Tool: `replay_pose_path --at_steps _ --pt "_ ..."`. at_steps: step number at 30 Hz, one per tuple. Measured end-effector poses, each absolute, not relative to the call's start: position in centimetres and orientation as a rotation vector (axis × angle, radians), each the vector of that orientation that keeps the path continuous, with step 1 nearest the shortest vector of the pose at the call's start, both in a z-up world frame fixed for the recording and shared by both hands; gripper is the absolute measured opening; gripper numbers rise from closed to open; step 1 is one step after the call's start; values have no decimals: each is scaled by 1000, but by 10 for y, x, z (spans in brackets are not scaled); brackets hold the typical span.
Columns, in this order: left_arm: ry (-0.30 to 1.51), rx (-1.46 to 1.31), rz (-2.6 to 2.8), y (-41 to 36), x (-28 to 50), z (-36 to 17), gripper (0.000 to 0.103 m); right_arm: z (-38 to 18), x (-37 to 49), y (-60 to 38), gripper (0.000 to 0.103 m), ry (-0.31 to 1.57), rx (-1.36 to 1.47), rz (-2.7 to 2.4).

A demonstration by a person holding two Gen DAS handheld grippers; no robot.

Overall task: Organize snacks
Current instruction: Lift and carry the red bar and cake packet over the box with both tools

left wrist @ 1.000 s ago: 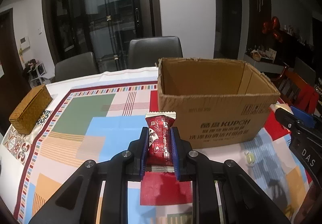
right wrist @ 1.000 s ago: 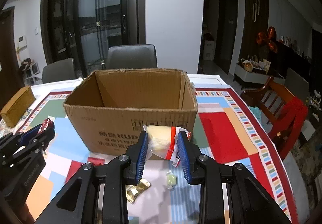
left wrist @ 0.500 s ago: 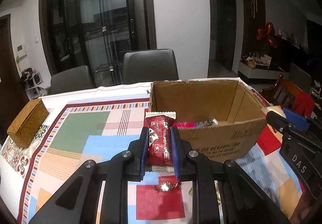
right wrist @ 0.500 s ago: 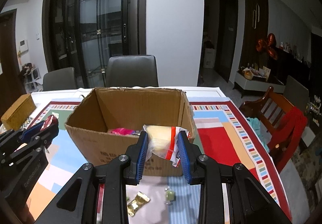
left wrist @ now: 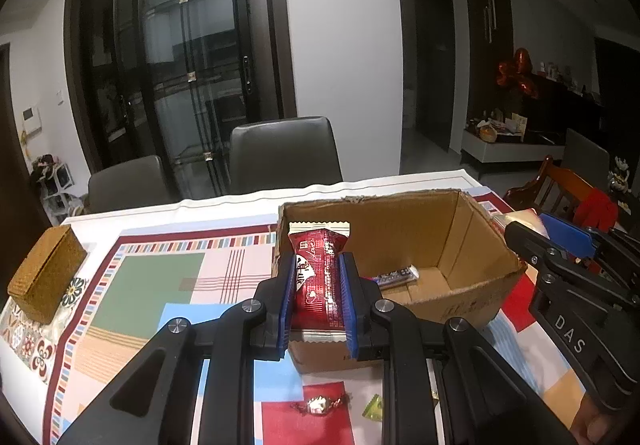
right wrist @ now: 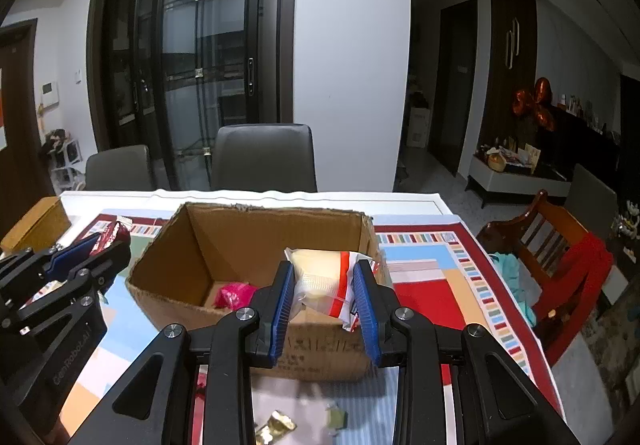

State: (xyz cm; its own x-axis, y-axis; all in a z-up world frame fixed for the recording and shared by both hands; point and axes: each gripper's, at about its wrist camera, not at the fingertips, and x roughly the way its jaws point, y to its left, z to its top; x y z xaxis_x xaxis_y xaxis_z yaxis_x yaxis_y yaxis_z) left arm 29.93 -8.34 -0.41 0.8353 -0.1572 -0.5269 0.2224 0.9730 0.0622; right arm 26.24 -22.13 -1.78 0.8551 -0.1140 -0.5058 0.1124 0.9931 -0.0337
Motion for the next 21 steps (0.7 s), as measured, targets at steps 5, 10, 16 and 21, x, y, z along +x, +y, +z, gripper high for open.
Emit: replay_pose_path --at_steps 5,10,16,21 --pt "540 128 -210 -87 308 -1 22 -17 269 -222 32 529 -7 -120" --pt "542 129 -230 -92 319 1 22 -17 277 -223 32 533 -5 -113" --pt "541 130 -253 -95 332 1 22 -16 288 -223 32 539 -9 -107" --pt "548 142 -265 -98 341 -2 22 -18 298 -226 32 556 5 -91"
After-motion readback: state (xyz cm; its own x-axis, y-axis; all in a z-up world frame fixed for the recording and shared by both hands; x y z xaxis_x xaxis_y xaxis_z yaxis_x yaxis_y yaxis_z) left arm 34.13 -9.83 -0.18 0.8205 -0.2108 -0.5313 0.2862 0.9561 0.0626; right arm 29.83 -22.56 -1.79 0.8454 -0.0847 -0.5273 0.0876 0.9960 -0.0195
